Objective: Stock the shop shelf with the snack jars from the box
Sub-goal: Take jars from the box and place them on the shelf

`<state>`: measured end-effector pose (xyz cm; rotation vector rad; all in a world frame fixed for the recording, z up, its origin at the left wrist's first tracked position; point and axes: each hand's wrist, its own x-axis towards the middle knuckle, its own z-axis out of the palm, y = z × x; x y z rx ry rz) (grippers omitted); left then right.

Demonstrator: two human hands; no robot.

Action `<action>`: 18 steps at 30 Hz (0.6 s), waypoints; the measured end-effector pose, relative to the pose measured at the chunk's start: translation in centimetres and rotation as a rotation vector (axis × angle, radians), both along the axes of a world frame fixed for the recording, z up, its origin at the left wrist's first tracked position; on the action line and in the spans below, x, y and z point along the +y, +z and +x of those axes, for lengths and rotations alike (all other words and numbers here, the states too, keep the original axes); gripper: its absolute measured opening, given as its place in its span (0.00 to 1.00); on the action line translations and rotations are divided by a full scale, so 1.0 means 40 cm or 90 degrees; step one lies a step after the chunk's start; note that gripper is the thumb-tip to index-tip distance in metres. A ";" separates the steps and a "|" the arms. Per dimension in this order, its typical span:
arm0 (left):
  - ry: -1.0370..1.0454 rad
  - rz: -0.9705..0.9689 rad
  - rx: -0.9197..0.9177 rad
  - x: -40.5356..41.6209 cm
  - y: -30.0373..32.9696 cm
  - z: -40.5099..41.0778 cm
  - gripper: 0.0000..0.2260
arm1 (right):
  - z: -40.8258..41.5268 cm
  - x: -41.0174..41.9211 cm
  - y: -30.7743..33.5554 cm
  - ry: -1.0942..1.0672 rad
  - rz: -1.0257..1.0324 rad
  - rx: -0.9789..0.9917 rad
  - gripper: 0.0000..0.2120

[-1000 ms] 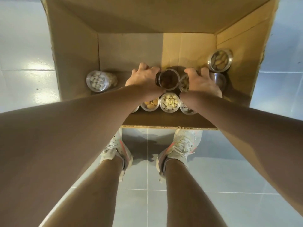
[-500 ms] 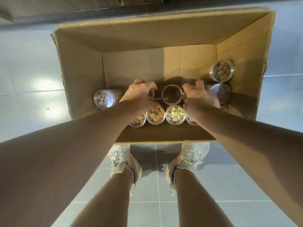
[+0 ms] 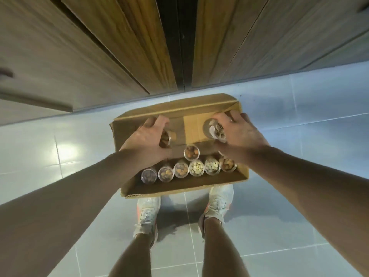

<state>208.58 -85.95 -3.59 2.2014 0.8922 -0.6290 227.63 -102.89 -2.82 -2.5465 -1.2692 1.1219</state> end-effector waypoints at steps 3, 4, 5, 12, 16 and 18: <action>-0.035 0.024 -0.031 0.016 0.183 0.044 0.28 | 0.056 0.009 0.189 -0.008 0.024 -0.035 0.34; -0.051 0.030 -0.041 0.021 0.248 0.059 0.26 | 0.073 0.012 0.257 -0.020 0.031 -0.049 0.34; -0.069 0.034 -0.053 0.025 0.314 0.071 0.25 | 0.086 0.011 0.329 -0.035 0.038 -0.064 0.35; -0.229 0.040 -0.188 0.038 0.816 0.131 0.30 | 0.132 -0.046 0.866 -0.124 0.099 -0.170 0.31; -0.335 0.084 -0.248 0.028 1.111 0.149 0.32 | 0.099 -0.104 1.144 -0.196 0.097 -0.202 0.30; -0.365 0.104 -0.291 0.015 1.237 0.148 0.31 | 0.071 -0.137 1.263 -0.234 0.108 -0.219 0.29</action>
